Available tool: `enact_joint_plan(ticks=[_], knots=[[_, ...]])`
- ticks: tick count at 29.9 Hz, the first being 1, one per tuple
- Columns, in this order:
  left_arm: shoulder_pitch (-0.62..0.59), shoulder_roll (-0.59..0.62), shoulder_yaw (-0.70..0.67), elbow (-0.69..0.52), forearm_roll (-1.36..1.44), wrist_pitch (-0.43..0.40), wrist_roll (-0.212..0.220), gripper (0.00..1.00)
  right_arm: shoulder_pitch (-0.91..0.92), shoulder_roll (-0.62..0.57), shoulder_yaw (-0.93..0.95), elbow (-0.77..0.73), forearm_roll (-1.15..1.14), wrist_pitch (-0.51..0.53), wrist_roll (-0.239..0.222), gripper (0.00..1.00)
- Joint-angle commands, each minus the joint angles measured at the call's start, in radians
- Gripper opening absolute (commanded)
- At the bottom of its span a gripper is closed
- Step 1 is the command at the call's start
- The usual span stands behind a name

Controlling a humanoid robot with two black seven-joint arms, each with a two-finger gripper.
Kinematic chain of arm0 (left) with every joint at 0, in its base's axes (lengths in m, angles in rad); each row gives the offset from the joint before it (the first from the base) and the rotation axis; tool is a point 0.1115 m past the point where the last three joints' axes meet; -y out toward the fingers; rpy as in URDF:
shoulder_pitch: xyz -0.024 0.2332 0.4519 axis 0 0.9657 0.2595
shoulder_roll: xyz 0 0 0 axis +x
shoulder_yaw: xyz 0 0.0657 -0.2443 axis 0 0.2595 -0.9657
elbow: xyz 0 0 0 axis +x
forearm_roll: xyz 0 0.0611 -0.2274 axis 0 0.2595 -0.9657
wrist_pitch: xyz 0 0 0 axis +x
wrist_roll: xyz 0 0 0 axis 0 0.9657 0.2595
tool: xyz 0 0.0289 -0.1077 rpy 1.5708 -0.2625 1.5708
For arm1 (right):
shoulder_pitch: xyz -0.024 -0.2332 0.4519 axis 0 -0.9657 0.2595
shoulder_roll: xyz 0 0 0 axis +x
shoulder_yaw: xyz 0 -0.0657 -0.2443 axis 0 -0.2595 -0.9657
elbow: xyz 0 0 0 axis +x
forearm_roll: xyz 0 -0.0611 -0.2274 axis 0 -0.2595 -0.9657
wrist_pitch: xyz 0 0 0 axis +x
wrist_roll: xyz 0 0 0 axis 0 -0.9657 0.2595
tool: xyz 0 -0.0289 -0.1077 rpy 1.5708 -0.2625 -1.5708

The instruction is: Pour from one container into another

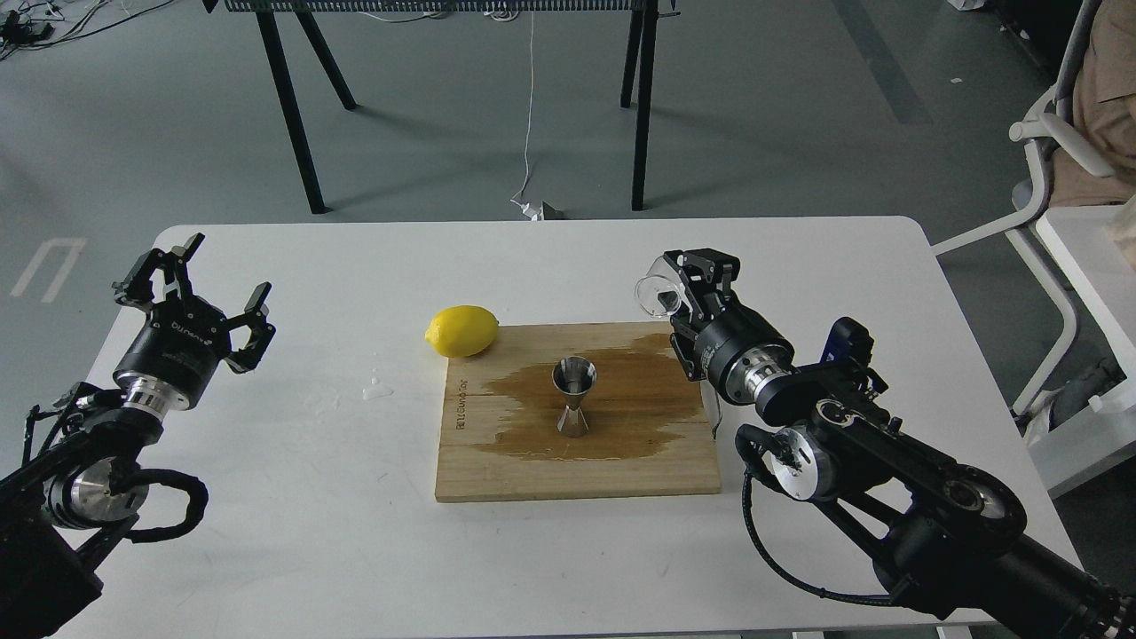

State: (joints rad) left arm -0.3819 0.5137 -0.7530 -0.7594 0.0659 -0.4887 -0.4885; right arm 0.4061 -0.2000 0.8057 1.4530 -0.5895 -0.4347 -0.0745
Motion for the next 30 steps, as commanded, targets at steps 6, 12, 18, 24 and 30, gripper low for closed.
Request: enact_joint_plan(ticks=[6,12,18,24,30], knots=[[0.0,-0.001,0.001,0.0,0.0,0.0,0.0,0.9,-0.173,0.002,0.323,0.009,0.284,0.051,0.004,0.45],[0.0,-0.001,0.001,0.0,0.0,0.0,0.0,0.9,-0.302,0.034,0.47,-0.011,0.419,0.096,0.047,0.45],[0.0,-0.001,0.001,0.0,0.0,0.0,0.0,0.9,-0.351,0.036,0.564,-0.121,0.701,0.169,0.062,0.45],[0.0,-0.001,0.001,0.0,0.0,0.0,0.0,0.9,-0.349,0.042,0.584,-0.249,0.844,0.241,0.065,0.44],[0.0,-0.001,0.001,0.0,0.0,0.0,0.0,0.9,-0.335,0.054,0.587,-0.322,0.855,0.244,0.062,0.44]])
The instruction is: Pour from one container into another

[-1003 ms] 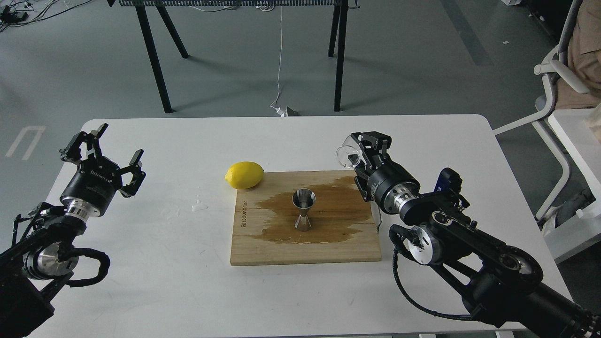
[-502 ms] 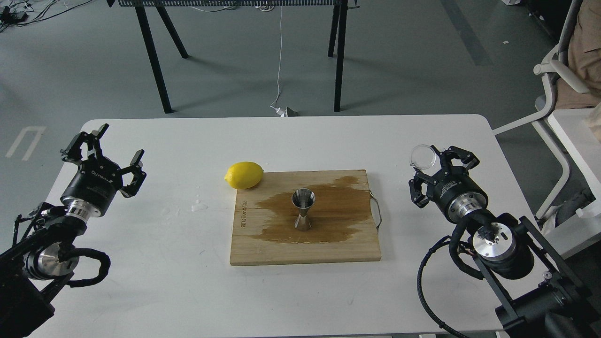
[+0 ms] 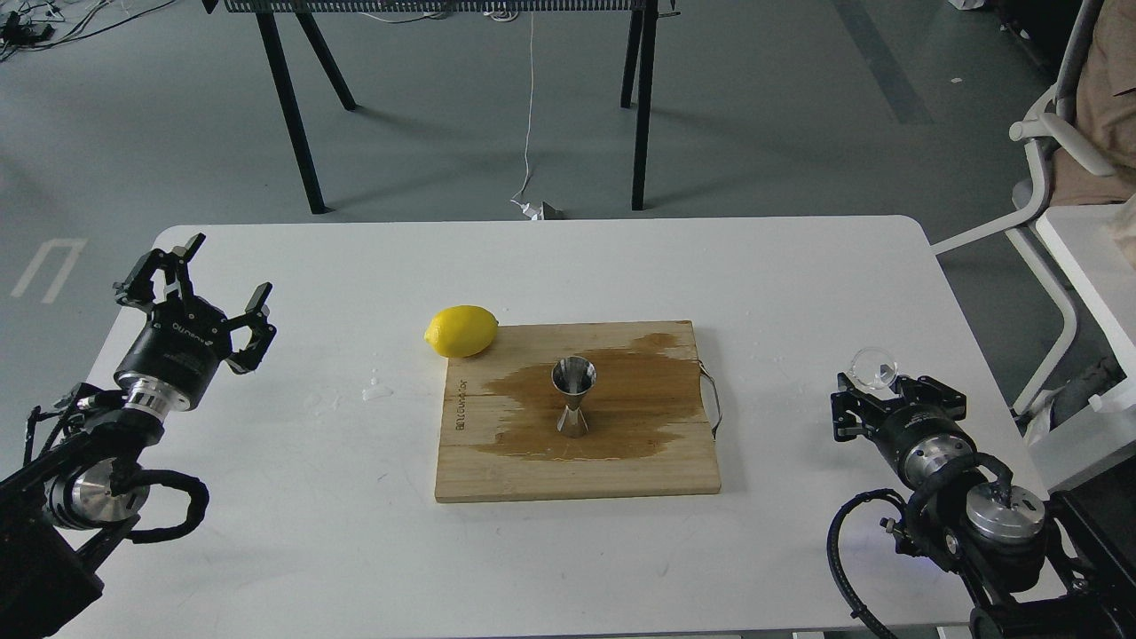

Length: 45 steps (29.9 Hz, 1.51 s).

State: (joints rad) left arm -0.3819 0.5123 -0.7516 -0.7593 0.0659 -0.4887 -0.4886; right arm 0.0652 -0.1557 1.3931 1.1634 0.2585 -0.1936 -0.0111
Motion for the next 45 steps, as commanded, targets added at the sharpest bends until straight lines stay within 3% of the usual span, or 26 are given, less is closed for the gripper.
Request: enact_joint_plan(ticks=[1,45], knots=[[0.0,0.0,0.0,0.0,0.0,0.0,0.0,0.9,0.007,0.021,0.001,-0.04,0.007,0.003,-0.001,0.44],[0.0,-0.012,0.0,0.011,0.0,0.0,0.0,0.9,0.057,0.056,-0.025,-0.082,0.004,-0.004,-0.001,0.52]])
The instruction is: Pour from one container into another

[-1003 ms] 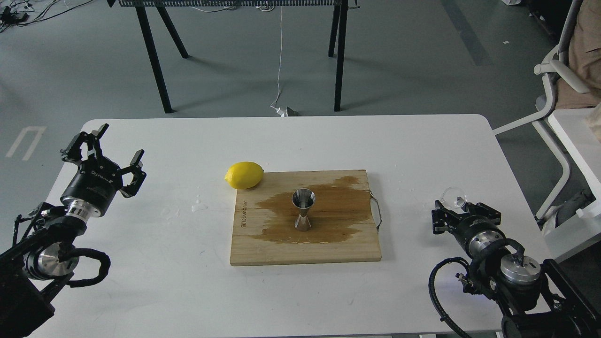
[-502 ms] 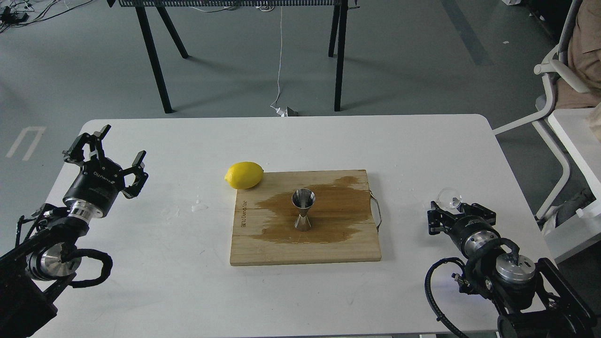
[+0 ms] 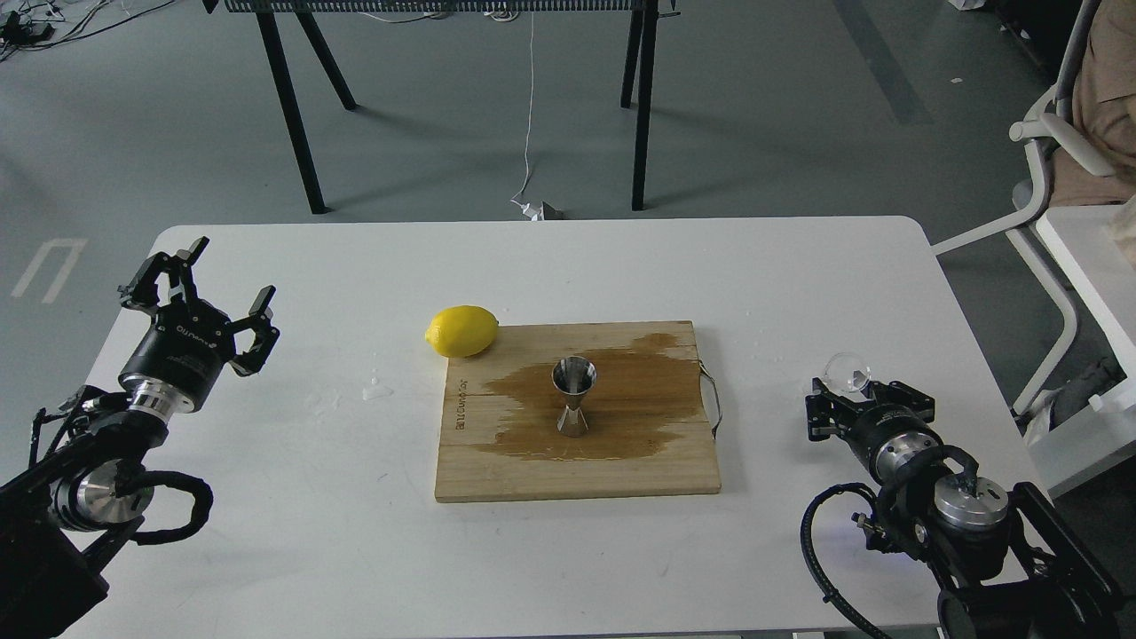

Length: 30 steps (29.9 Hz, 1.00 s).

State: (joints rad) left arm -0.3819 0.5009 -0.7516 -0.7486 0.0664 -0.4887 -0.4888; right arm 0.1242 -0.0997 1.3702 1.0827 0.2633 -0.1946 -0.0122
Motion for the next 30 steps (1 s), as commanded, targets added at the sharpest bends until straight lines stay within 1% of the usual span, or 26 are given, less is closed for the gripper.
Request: enact_joint_plan(ticks=[1,18,21,24,26,29,30], knots=[[0.0,-0.001,0.0,0.0,0.0,0.0,0.0,0.9,-0.001,0.0,-0.002,-0.001,-0.001,-0.003,0.0,0.52],[0.0,-0.004,0.002,0.0,0.0,0.0,0.0,0.9,-0.001,0.008,-0.003,-0.014,-0.001,0.003,0.0,0.55],[0.0,-0.004,0.002,0.0,0.0,0.0,0.0,0.9,-0.001,0.008,-0.003,-0.012,-0.001,0.003,0.0,0.57],[0.0,-0.002,0.0,0.0,0.0,0.0,0.0,0.9,-0.001,0.008,-0.003,-0.01,-0.001,0.003,0.0,0.67],[0.0,-0.002,0.002,0.0,0.001,0.0,0.0,0.9,-0.003,0.006,-0.003,-0.01,-0.001,0.001,0.0,0.79],[0.0,-0.002,0.002,0.0,0.0,0.0,0.0,0.9,-0.006,0.005,-0.003,-0.009,-0.001,0.003,0.0,0.9],[0.0,-0.002,0.002,0.0,0.0,0.0,0.0,0.9,-0.008,0.006,-0.003,-0.007,-0.001,0.003,0.0,0.96]])
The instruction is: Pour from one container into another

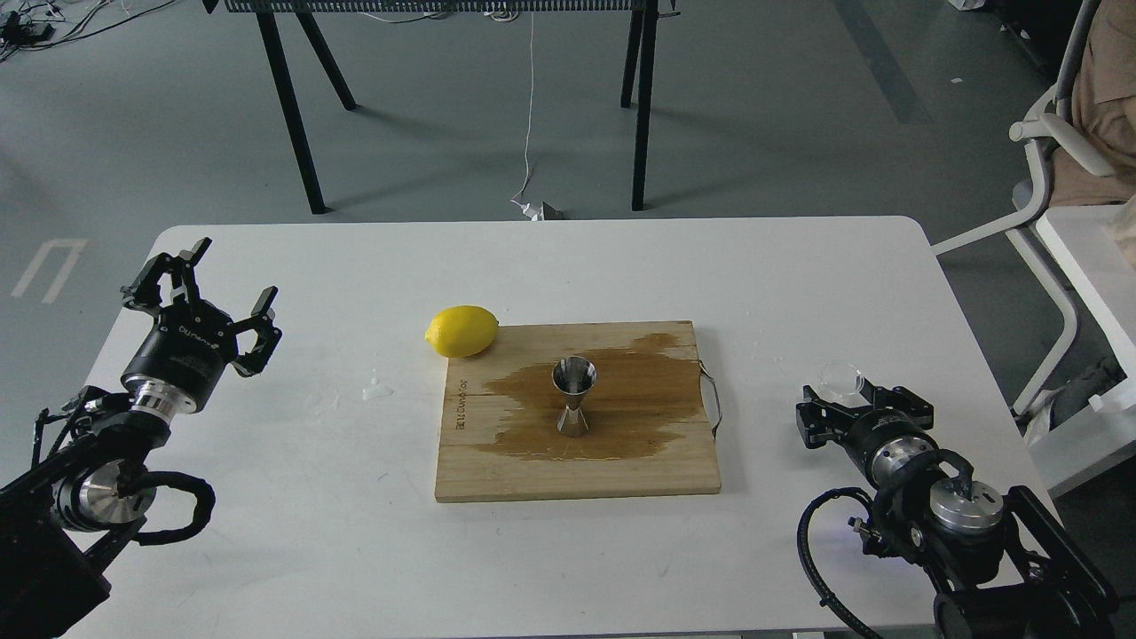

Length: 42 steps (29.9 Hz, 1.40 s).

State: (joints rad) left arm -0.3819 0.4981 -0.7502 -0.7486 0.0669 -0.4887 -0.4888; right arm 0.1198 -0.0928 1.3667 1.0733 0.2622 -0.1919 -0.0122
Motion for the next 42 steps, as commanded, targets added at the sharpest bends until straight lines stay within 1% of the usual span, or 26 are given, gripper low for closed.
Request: enact_joint_plan(ticks=[1,6,20,25,26,28,31,32,35,38,39,42], knots=[[0.0,0.0,-0.001,0.0,-0.001,0.0,0.0,0.9,-0.006,-0.002,0.0,0.005,0.0,0.002,0.0,0.96],[0.0,0.0,0.0,0.0,-0.001,0.0,0.0,0.9,-0.023,-0.008,0.002,0.027,0.002,0.006,-0.003,0.97],[0.0,0.0,-0.001,0.005,-0.001,0.0,0.0,0.9,-0.065,-0.018,0.0,0.152,-0.003,0.006,-0.017,0.97],[0.0,0.0,-0.001,0.011,-0.001,0.0,0.0,0.9,-0.126,-0.068,0.0,0.281,-0.011,0.023,-0.017,0.97],[0.0,0.0,-0.001,0.011,-0.001,0.0,0.0,0.9,-0.134,-0.082,0.0,0.306,-0.014,0.049,-0.017,0.97],[0.0,0.0,-0.001,0.012,-0.001,0.0,0.0,0.9,-0.135,-0.11,0.0,0.321,-0.018,0.138,-0.021,0.97],[0.0,0.0,-0.001,0.014,-0.001,0.0,0.0,0.9,-0.114,-0.159,0.002,0.31,-0.026,0.316,-0.058,0.97],[0.0,0.0,-0.001,0.014,-0.001,0.0,0.0,0.9,-0.092,-0.174,0.002,0.303,-0.032,0.371,-0.078,0.97],[-0.002,0.0,-0.001,0.014,-0.001,0.0,0.0,0.9,-0.023,-0.196,0.002,0.249,-0.04,0.507,-0.118,0.97],[-0.002,0.002,-0.001,0.012,-0.001,0.0,0.0,0.9,0.027,-0.196,0.002,0.156,-0.04,0.65,-0.129,0.97],[-0.003,0.002,-0.001,0.012,-0.001,0.0,0.0,0.9,0.043,-0.194,0.002,0.125,-0.04,0.681,-0.129,0.97],[-0.005,0.004,-0.001,0.011,0.001,0.0,0.0,0.9,0.081,-0.183,0.0,0.039,-0.038,0.681,-0.129,0.97]])
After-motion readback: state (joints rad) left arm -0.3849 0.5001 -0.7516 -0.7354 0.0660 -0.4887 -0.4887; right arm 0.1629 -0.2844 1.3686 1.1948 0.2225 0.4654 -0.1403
